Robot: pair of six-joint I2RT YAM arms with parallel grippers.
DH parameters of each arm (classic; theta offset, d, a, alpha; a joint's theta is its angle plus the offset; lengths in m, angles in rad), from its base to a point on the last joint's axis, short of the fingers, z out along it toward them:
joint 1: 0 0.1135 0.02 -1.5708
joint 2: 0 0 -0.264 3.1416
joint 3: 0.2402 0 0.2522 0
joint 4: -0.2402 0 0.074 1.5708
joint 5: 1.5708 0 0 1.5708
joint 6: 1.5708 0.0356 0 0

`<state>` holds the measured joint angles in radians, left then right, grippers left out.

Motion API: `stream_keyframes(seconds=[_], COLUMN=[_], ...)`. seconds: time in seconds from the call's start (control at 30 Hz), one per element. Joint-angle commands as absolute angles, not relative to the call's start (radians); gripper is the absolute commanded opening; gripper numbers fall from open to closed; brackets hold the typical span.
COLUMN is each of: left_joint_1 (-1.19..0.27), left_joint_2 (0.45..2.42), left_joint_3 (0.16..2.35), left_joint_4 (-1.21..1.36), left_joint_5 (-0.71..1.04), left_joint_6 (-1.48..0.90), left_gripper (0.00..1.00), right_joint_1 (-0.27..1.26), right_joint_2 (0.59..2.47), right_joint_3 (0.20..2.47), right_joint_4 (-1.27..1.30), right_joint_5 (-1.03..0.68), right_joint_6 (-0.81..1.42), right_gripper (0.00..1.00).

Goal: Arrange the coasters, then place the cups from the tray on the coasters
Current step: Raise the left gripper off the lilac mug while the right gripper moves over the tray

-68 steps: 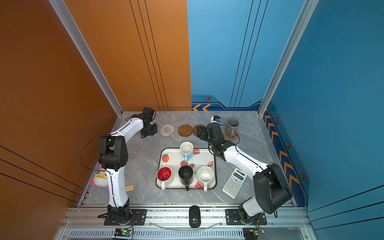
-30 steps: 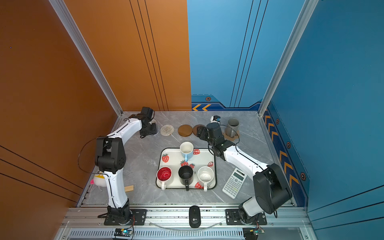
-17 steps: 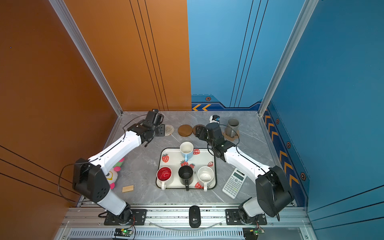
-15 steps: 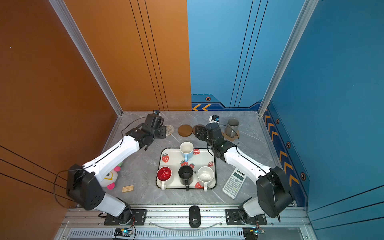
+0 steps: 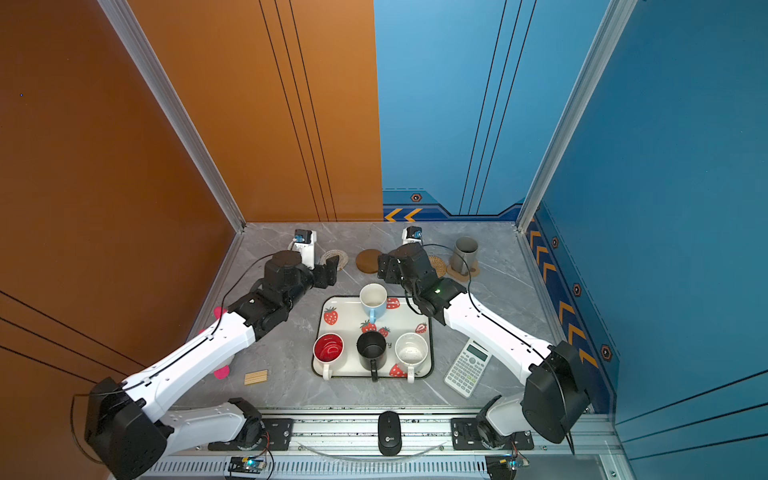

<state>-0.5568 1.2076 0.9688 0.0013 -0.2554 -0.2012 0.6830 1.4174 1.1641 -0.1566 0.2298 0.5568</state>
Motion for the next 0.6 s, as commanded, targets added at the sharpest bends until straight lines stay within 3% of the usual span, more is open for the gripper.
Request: stream_keyframes(seconds=[0.0, 0.07, 0.23, 0.57], left_joint_1=[-0.575, -0.581, -0.588, -0.596], left_joint_2=[1.177, 1.162, 1.138, 1.11], left_joint_3=[0.952, 0.944, 0.931, 0.907], left_joint_4=[0.041, 0.043, 0.043, 0.051], left_joint_5=[-0.206, -0.189, -0.201, -0.206], left_joint_6=[-0.143, -0.124, -0.105, -0.082], left_gripper=[0.85, 0.91, 0.94, 1.0], right_joint_1=[0.717, 0.741, 0.774, 0.845], right_joint_2=[1.382, 1.382, 1.401, 1.415], right_joint_3=[1.208, 1.215, 1.211, 1.12], right_joint_4=[-0.254, -0.294, -0.389, -0.304], right_joint_5=[0.324, 0.344, 0.361, 0.407], right_joint_6=[0.491, 0.467, 0.476, 0.538], right_gripper=[0.82, 0.82, 0.82, 0.83])
